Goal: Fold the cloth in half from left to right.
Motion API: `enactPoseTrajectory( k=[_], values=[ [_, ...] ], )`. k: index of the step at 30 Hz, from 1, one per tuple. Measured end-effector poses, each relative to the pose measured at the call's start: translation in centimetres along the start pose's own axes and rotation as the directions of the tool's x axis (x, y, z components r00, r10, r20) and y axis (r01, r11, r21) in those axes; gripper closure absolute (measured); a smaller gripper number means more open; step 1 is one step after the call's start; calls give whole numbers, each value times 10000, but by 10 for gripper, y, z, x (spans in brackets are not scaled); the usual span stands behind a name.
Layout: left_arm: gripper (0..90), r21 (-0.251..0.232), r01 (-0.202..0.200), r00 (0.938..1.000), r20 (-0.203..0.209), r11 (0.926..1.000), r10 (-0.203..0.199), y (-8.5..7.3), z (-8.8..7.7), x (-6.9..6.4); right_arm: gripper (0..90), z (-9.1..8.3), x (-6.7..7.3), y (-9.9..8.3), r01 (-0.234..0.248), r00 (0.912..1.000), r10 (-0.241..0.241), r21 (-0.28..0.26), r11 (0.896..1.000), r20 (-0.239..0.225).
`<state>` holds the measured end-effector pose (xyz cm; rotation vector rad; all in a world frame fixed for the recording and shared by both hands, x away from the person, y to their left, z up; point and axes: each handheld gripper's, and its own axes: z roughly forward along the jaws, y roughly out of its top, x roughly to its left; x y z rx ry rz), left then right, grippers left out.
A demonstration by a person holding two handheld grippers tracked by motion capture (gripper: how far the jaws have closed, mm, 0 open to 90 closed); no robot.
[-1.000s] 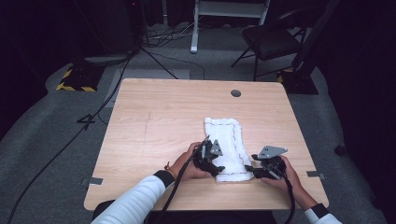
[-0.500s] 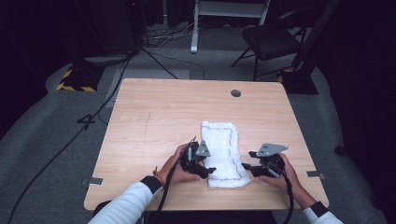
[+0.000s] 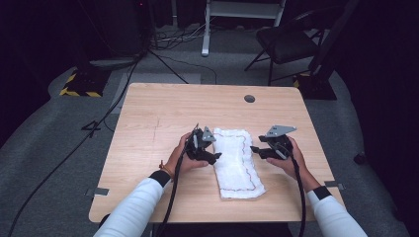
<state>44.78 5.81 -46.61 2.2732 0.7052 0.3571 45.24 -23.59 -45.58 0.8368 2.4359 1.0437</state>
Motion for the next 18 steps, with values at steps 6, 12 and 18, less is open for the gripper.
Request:
enactPoseTrajectory(
  k=[6, 12, 18],
  values=[
    [228, 131, 765, 9967, -267, 9970, -762, 15, 23, 22, 426, 28, -12, 16, -255, 9997, 254, 155, 9996, 31],
    [225, 279, 1087, 9922, -644, 9937, -1067, 22, 43, 37, 429, 54, -23, 22, -600, 9982, 602, 528, 9968, -24],
    [223, 269, 1572, 9869, -415, 9872, -1560, 22, 55, 45, 426, 70, -30, 21, -1008, 9949, 1008, 839, 9914, 34]
  ],
)
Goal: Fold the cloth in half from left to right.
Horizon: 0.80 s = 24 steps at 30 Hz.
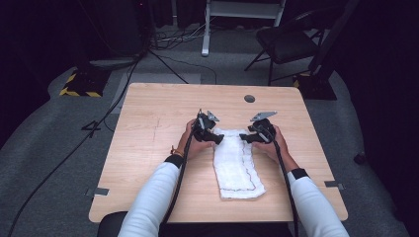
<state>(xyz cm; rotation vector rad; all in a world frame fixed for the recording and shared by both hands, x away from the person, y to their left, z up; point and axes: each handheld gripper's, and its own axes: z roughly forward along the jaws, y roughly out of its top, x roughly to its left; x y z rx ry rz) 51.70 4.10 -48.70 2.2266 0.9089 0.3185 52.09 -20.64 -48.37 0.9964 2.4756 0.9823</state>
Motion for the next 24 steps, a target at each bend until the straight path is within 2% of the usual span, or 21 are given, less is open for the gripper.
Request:
enactPoseTrajectory(
  k=[3, 9, 13, 16, 19, 22, 24],
  values=[
    [216, 61, 28, 9999, 143, 10000, -29, -1, 6, 1, 417, 5, -2, -2, -93, 10000, 93, 162, 9998, -32],
    [205, 22, 137, 9988, 478, 9999, -138, -4, 12, 4, 431, 7, -6, -6, -616, 9975, 616, 30, 9981, -344],
    [225, -72, -171, 9976, 672, 9998, 175, -4, 13, 4, 598, 6, -3, -5, -469, 9969, 471, 47, 9989, -635],
    [367, -61, -450, 9938, 1011, 9990, 454, -3, 11, 4, 667, 6, -1, -3, -417, 9964, 424, 110, 9991, -736],
    [535, 2, -515, 9892, 1372, 9987, 510, -1, 10, 4, 760, 6, 1, -2, -373, 9955, 384, 150, 9992, -870],
    [693, 72, -551, 9847, 1660, 9985, 532, 2, 11, 5, 806, 6, 3, -1, -196, 9967, 206, 137, 9997, -784],
    [746, 69, -747, 9856, 1526, 9972, 728, 5, 12, 4, 818, 6, 4, 0, -52, 9982, 58, 102, 9999, -589]
  ],
)
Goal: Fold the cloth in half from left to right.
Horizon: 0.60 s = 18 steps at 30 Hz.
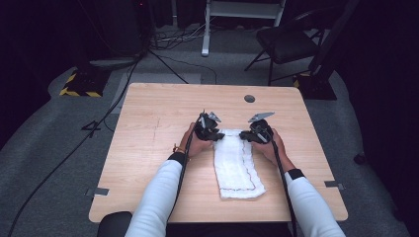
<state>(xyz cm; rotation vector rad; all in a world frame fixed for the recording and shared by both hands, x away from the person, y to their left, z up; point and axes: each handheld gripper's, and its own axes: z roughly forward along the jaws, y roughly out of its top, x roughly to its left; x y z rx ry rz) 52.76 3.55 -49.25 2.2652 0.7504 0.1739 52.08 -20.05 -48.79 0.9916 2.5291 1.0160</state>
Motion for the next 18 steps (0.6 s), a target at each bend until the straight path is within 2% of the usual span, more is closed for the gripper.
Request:
enactPoseTrajectory(
  k=[5, 9, 12, 18],
  values=[
    [797, -109, -155, 9985, -531, 9998, 149, 13, -2, 3, 831, -5, 2, 5, 263, 9972, -228, -485, 9985, 707],
    [799, -296, -275, 9969, -749, 9992, 252, 25, -8, 5, 833, -12, 1, 12, 464, 9925, -358, -887, 9950, 1170],
    [800, -431, -366, 9958, -852, 9984, 329, 32, -12, 6, 834, -19, -2, 18, 487, 9905, -319, -1239, 9911, 1337],
    [801, -596, -673, 9917, -1139, 9960, 602, 44, -19, 6, 836, -27, -4, 25, 601, 9874, -361, -1537, 9863, 1542]
  ],
)
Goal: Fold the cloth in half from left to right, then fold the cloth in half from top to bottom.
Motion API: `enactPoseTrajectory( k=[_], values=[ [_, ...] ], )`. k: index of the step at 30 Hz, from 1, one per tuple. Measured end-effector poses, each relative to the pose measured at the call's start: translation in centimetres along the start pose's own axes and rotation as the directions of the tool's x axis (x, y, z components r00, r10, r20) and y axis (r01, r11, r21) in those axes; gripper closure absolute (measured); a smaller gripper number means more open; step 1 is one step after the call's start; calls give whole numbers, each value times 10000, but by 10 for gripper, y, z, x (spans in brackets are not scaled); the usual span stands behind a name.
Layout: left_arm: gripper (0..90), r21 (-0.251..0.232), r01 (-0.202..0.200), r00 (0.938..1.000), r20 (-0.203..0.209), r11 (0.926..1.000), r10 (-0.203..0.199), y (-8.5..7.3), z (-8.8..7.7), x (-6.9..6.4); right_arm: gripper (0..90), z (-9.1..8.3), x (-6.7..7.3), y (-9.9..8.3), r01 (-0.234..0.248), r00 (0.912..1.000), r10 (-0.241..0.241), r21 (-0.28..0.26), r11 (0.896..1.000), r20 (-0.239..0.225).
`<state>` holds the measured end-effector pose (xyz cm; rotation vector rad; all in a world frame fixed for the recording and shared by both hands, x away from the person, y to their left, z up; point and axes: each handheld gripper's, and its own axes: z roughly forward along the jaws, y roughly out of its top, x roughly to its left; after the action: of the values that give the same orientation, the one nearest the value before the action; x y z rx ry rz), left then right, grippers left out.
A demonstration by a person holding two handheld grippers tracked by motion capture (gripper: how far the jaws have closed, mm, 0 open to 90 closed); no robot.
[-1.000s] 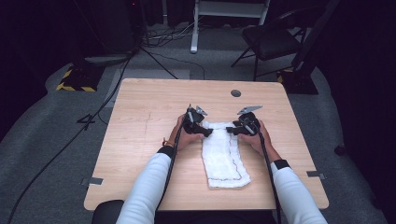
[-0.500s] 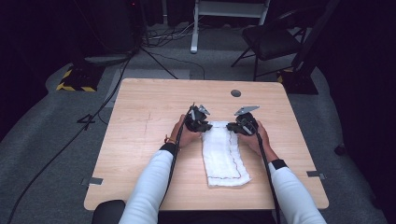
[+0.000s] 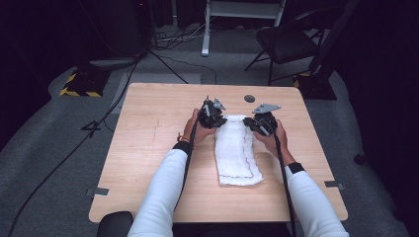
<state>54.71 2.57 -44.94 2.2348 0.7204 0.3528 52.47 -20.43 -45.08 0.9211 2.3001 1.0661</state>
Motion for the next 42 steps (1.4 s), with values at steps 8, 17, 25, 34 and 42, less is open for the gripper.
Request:
enactPoseTrajectory(
  k=[8, 17, 25, 34, 42],
  values=[
    [802, -125, -251, 9997, -15, 9996, 250, 8, -3, -5, 836, -12, -3, 4, 152, 9994, -140, -391, 9991, 310],
    [803, -323, -349, 9994, -66, 9989, 347, 12, -10, -6, 836, -19, -2, 8, 291, 9993, -276, -581, 9979, 258],
    [801, -517, -743, 9968, 253, 9959, 757, 9, -24, -16, 837, -36, 1, 5, 420, 9989, -437, -832, 9957, -193],
    [790, -757, -1085, 9905, 771, 9912, 1143, -3, -35, -31, 837, -54, 10, -8, 713, 9936, -788, -923, 9932, -810],
    [788, -851, -1659, 9794, 1024, 9825, 1743, -9, -50, -45, 837, -68, 17, -17, 824, 9862, -979, -1175, 9897, -1333]
  ],
)
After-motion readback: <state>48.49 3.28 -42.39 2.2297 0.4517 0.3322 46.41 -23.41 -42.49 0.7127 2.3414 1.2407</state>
